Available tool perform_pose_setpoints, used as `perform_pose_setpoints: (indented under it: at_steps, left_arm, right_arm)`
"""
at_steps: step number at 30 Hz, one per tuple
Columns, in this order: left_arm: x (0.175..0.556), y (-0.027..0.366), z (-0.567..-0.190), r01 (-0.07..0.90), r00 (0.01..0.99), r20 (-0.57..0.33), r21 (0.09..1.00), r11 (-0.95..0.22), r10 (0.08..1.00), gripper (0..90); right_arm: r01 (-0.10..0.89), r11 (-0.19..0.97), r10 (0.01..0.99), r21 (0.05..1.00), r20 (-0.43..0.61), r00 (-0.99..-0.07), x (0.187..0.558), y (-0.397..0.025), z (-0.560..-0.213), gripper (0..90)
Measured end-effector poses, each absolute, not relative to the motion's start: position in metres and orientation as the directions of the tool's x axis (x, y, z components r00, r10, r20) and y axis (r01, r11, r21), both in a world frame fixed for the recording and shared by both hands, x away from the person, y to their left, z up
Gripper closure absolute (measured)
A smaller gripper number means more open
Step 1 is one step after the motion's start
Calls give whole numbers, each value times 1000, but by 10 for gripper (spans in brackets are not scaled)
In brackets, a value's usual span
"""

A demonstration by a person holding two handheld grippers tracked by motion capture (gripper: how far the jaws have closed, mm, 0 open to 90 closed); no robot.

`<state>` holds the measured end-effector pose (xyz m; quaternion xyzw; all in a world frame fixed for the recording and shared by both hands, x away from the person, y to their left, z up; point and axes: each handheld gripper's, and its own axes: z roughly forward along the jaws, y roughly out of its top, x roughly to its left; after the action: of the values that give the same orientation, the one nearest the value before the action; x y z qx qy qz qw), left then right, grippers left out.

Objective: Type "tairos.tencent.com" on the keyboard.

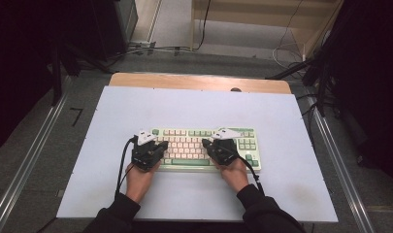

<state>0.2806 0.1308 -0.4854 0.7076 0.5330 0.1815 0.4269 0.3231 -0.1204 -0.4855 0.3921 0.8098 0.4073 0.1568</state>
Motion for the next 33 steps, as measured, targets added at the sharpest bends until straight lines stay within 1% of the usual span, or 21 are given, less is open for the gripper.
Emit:
perform_pose_setpoints:
  at_steps: [15, 33]
  left_arm:
    - [281, 130, -485, 600, 375, -207, 797, -66, 904, 900]
    - [293, 111, -482, 589, 397, -214, 806, -68, 892, 900]
  right_arm:
    - [532, 390, 763, 751, 60, -644, 328, -113, -490, 874]
    - [519, 336, 778, 786, 79, -623, 326, -126, -475, 873]
